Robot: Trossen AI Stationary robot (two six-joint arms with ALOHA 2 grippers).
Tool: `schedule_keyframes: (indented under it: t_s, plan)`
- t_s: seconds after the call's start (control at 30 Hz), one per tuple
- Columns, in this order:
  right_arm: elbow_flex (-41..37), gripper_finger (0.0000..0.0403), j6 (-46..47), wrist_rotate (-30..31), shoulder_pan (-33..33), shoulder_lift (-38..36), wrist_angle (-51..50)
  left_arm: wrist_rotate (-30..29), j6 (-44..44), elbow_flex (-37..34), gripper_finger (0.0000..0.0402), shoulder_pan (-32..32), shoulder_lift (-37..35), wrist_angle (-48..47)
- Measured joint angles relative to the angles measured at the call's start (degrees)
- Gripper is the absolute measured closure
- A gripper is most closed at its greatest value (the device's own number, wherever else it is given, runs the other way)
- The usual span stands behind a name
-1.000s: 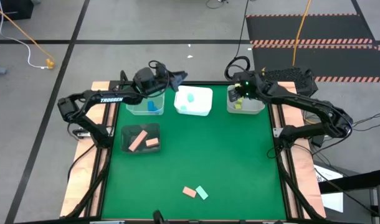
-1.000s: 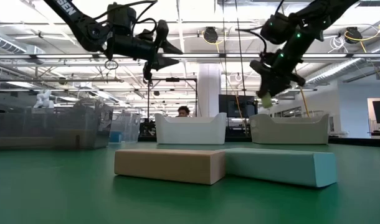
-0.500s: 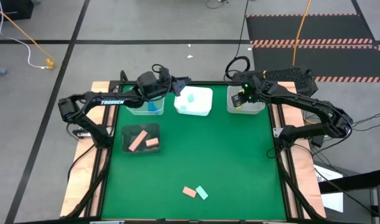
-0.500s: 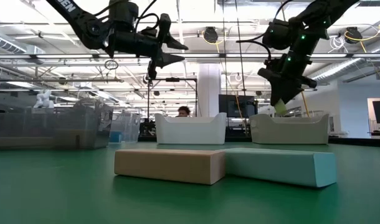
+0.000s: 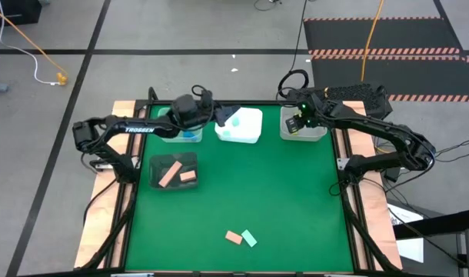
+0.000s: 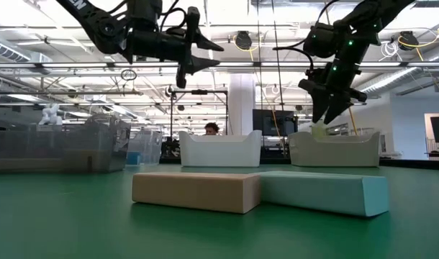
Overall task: Sort & place blocks by color
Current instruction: Put the light green block into the gray bin, then put the light brown block into the black bin
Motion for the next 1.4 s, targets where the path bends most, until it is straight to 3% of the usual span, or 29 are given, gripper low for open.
schedule_keyframes:
  t_s: [0.2,0.4,0.5,0.67,0.77,0.93,1.03,1.2,1.4]
  plan:
    - [0.0,0.0182,-0.3,-0.4,0.0,-0.3,0.5,0.0,-2.3,0.0,0.0245,-3.3,0.0,0.0]
    - [0.0,0.0184,5.9,-10.5,2.0,-5.9,7.2,4.1,-4.6,0.0,0.0245,-9.1,0.0,-0.2]
    - [0.0,0.0192,8.1,-15.1,6.6,-9.1,14.2,5.7,-6.6,0.0,0.0245,-13.4,0.0,-1.0]
    - [0.0,0.0194,13.8,-16.4,18.9,-11.2,22.7,5.9,-5.0,0.0,0.0245,-22.4,0.0,-6.4]
    - [0.0,0.0194,15.6,-13.9,28.2,-11.0,25.1,5.9,-0.8,0.0,0.0245,-28.4,0.0,-11.7]
    - [0.0,0.0195,18.3,-2.7,41.9,-9.0,25.3,5.7,12.7,0.0,0.0245,-38.3,0.0,-22.2]
    - [0.0,0.0195,20.3,3.0,47.4,-7.5,25.3,0.2,18.6,0.0,0.0245,-43.7,0.4,-27.3]
    - [0.0,0.0195,22.3,7.8,52.6,-4.9,25.3,-6.9,24.7,0.0,0.0245,-49.6,2.2,-28.0]
    - [0.0,0.0195,24.3,8.9,53.3,-2.1,25.3,-9.7,22.1,0.0,0.0245,-52.5,4.9,-27.1]
